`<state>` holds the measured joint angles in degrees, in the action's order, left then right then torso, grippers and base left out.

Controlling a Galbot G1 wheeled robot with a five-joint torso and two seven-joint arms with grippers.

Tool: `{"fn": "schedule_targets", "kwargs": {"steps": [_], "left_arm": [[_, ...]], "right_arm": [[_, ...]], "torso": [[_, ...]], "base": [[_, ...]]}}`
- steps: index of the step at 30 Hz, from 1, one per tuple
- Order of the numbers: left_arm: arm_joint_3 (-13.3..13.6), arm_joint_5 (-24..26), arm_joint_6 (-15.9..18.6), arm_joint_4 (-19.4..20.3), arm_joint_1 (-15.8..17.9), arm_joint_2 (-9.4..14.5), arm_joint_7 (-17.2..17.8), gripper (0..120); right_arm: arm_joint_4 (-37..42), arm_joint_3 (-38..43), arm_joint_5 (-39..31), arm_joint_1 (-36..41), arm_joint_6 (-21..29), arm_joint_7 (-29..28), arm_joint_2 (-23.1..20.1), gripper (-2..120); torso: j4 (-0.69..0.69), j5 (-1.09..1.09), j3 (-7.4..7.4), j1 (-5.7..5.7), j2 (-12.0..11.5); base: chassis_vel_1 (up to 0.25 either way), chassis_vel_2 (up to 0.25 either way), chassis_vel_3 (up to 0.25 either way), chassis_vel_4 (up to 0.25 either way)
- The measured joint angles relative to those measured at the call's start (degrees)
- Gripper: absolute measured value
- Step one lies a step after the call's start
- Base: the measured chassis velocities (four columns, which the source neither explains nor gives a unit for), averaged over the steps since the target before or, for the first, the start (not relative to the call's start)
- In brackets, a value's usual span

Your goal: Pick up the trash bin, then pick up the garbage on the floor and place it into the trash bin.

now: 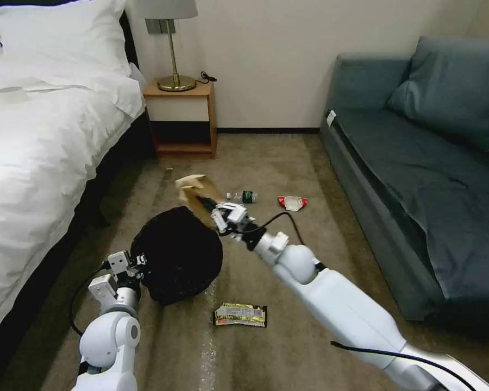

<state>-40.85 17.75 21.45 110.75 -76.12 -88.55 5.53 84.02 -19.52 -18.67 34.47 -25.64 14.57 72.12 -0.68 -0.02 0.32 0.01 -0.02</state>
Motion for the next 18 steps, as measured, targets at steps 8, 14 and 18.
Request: {"fn": "schedule_targets", "kwargs": {"steps": [8, 14, 18], "left_arm": [[0.1, -0.2, 0.3, 0.2, 0.1, -0.2, 0.3, 4], [0.7, -0.5, 0.3, 0.3, 0.1, -0.5, 0.5, 4], [1.0, -0.6, 0.3, 0.3, 0.1, -0.6, 0.5, 4]], "right_arm": [[-2.4, -2.0, 1.4, -0.6, -0.7, 0.0, 3.1, 0], [-5.1, -2.2, 4.2, 0.9, -1.9, 0.3, 4.1, 0], [-5.4, -2.1, 4.7, 1.4, -2.0, 0.4, 4.1, 0]], "torso": [[0.0, 0.0, 0.0, 0.0, 0.0], [0.0, 0.0, 0.0, 0.0, 0.0], [-0.01, 0.0, 0.0, 0.0, 0.0]], "base": [[0.0, 0.0, 0.0, 0.0], [0.0, 0.0, 0.0, 0.0], [0.0, 0.0, 0.0, 0.0]]}}
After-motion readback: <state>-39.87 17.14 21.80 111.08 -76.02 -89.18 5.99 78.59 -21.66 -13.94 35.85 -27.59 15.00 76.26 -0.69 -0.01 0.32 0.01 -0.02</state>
